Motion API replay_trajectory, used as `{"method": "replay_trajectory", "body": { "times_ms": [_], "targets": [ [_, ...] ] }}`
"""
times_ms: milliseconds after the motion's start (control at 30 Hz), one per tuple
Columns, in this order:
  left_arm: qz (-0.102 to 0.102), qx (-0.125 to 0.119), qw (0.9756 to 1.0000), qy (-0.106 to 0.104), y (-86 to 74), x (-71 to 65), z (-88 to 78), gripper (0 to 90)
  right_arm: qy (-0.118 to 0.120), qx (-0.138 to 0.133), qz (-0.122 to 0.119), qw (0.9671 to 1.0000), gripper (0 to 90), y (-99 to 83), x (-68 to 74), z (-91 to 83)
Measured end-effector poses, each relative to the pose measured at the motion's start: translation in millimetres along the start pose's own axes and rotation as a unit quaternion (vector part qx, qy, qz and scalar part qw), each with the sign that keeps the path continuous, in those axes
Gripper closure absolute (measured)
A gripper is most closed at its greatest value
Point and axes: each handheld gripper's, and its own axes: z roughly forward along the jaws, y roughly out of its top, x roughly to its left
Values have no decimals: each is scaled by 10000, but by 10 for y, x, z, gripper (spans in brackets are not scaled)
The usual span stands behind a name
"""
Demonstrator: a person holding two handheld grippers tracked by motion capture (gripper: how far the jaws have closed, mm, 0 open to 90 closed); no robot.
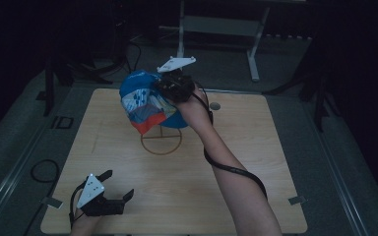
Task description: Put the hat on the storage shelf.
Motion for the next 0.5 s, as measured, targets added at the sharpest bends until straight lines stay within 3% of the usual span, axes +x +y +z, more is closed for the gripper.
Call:
{"method": "replay_trajectory", "body": {
  "times_ms": [500],
  "targets": [
    [14,54,10000,-58,-14,-2,22,8,31,190,303,9994,900,-311,-140,39]
  ]
}}
